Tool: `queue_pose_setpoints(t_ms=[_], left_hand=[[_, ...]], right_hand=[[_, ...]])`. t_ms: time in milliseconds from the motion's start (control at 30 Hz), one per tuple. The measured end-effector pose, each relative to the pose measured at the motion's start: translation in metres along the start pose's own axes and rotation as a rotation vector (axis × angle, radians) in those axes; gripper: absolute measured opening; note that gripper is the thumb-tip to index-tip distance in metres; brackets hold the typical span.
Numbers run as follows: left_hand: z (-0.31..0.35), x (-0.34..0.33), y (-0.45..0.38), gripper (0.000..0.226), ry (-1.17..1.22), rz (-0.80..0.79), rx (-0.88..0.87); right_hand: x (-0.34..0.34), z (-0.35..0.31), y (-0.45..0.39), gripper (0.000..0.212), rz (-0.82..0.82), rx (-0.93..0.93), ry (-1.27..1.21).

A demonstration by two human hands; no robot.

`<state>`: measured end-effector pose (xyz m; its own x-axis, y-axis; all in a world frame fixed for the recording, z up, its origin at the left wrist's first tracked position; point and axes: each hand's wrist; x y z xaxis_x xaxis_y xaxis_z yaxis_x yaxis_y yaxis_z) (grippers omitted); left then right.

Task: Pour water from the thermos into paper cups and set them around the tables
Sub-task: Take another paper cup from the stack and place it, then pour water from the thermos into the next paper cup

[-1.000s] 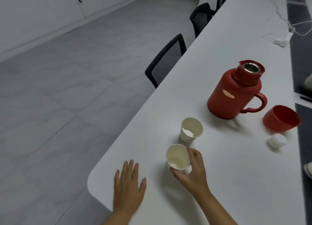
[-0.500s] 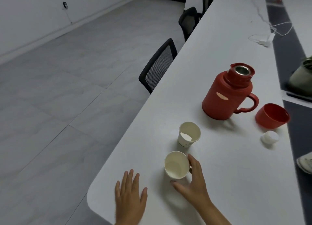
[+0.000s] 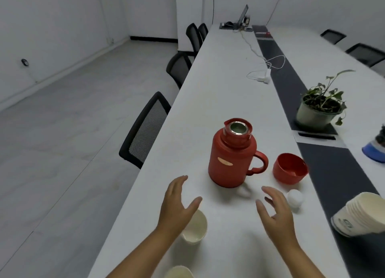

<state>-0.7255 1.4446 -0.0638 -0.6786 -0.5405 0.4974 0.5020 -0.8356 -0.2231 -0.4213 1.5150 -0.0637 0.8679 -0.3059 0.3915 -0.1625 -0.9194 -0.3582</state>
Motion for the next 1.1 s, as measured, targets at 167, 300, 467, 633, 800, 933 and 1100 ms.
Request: queue_pose_setpoints(t_ms=[167, 300, 467, 633, 800, 933, 1100], left_hand=[[0.035, -0.059, -0.080, 0.109, 0.128, -0.135, 0.140], [0.045, -0.079, -0.118, 0.133, 0.150, -0.216, 0.176], [0.064, -0.081, -0.136, 0.104, 0.202, -0.319, 0.078], [0.074, -0.072, -0.119, 0.105, 0.218, -0.320, 0.027], [0.103, -0.052, -0.072, 0.100, 0.239, -0.275, 0.062], [0.130, -0.025, -0.017, 0.100, 0.272, -0.227, 0.089], [0.141, 0.003, 0.062, 0.104, 0.325, -0.198, 0.160]], right_hand=[[-0.035, 0.015, -0.084, 0.055, 0.052, -0.076, 0.014], [-0.059, 0.022, -0.114, 0.029, 0.023, -0.194, 0.000], [-0.073, 0.016, -0.124, 0.024, 0.033, -0.405, -0.147], [-0.060, 0.019, -0.103, 0.023, 0.077, -0.441, -0.223], [-0.008, -0.013, -0.075, 0.025, 0.082, -0.351, -0.200], [0.043, -0.053, -0.046, 0.034, 0.082, -0.292, -0.174], [0.100, -0.090, 0.013, 0.034, 0.035, -0.200, -0.073]])
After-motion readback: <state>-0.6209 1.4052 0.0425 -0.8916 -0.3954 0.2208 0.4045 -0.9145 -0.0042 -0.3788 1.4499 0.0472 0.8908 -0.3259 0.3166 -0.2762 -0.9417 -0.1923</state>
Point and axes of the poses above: each hand's wrist, its own y-axis away from the middle knuckle, its own x-axis out of the back of the hand, z = x × y, and after that the axes turned 14 degrees about z, right-handed
